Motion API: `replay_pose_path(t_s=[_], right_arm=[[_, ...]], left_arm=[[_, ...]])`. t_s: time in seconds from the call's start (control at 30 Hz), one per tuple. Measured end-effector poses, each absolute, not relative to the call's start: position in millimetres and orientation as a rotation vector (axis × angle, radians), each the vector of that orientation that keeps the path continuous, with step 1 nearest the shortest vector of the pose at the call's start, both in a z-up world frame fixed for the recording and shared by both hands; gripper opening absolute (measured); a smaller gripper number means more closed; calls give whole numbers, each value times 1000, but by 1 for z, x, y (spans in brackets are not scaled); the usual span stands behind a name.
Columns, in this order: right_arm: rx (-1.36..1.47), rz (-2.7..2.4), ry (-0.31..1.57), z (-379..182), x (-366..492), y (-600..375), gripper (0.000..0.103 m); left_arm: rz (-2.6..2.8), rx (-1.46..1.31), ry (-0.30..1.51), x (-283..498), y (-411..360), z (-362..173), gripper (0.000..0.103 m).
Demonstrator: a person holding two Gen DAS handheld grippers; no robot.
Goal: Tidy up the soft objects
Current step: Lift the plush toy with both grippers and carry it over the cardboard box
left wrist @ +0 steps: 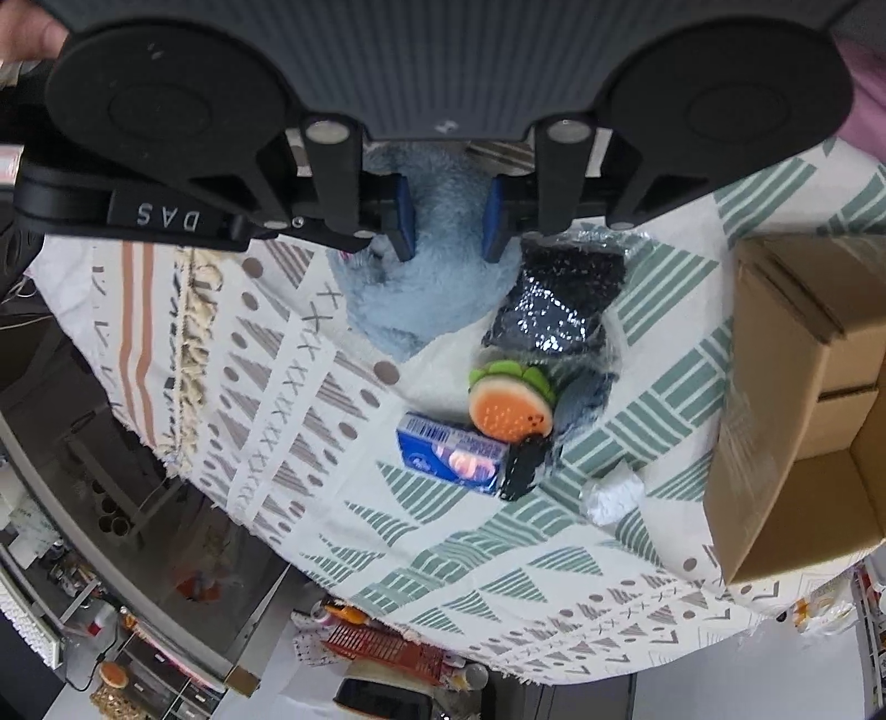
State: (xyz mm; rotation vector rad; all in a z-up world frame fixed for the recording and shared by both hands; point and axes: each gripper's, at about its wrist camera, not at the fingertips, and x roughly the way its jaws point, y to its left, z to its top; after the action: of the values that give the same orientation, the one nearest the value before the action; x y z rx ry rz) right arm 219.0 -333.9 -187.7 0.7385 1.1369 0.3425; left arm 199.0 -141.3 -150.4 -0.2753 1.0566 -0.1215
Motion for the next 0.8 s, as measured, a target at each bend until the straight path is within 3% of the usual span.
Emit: replay_pose_path(t_s=[0.8], right_arm=[[640,291,931,-108,185,-287,12]], left_arm=[[-205,-313,949,184,-96,-83,23]])
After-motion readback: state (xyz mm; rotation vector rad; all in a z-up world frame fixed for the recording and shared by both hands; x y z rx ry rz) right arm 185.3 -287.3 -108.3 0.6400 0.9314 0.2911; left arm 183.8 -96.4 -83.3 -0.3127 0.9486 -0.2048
